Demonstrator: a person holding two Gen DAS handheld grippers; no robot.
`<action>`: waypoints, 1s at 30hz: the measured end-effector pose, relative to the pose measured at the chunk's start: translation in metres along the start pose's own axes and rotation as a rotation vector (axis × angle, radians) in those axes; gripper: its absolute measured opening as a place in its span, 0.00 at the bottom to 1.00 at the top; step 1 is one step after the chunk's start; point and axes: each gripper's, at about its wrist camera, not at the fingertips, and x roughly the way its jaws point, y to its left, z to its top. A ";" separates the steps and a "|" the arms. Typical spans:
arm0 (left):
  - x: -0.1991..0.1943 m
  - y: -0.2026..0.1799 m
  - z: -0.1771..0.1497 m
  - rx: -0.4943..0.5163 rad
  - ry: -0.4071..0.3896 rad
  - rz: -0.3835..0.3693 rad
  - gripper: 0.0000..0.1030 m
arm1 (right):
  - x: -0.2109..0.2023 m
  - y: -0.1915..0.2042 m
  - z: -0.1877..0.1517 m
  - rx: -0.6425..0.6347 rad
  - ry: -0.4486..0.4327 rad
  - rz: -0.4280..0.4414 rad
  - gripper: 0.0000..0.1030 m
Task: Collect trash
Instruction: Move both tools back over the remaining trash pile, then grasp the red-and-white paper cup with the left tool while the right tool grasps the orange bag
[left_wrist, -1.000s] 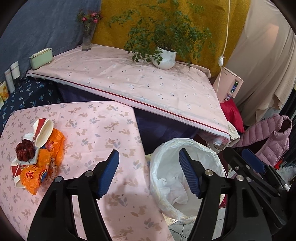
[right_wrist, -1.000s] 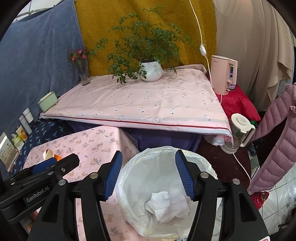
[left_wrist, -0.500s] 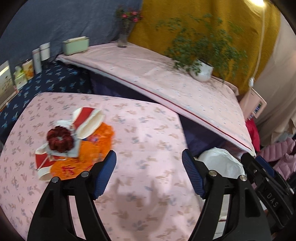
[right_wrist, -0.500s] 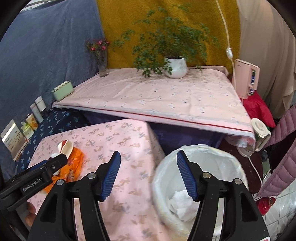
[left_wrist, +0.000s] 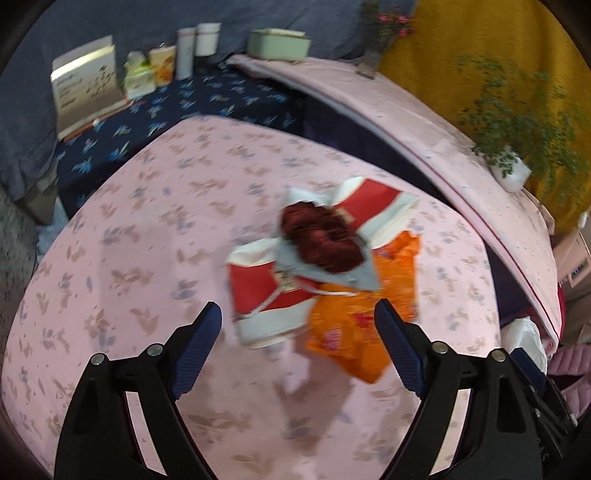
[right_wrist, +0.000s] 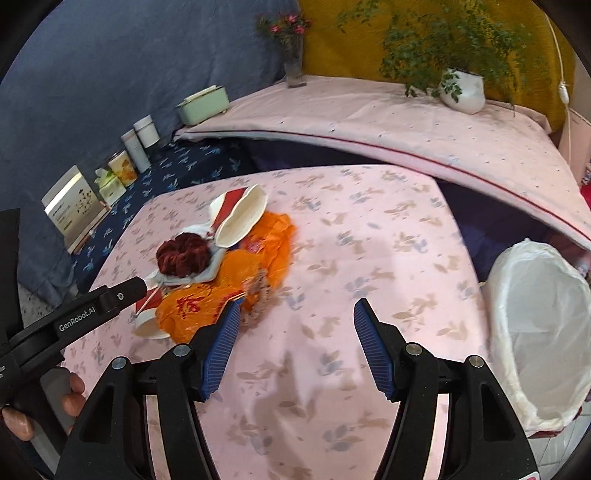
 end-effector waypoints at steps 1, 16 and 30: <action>0.003 0.010 -0.001 -0.016 0.012 0.002 0.78 | 0.007 0.007 -0.002 0.003 0.018 0.016 0.60; 0.058 0.057 -0.003 -0.173 0.180 -0.155 0.66 | 0.079 0.048 -0.012 0.108 0.176 0.186 0.60; 0.061 0.052 0.001 -0.216 0.189 -0.282 0.30 | 0.089 0.038 -0.017 0.166 0.206 0.283 0.12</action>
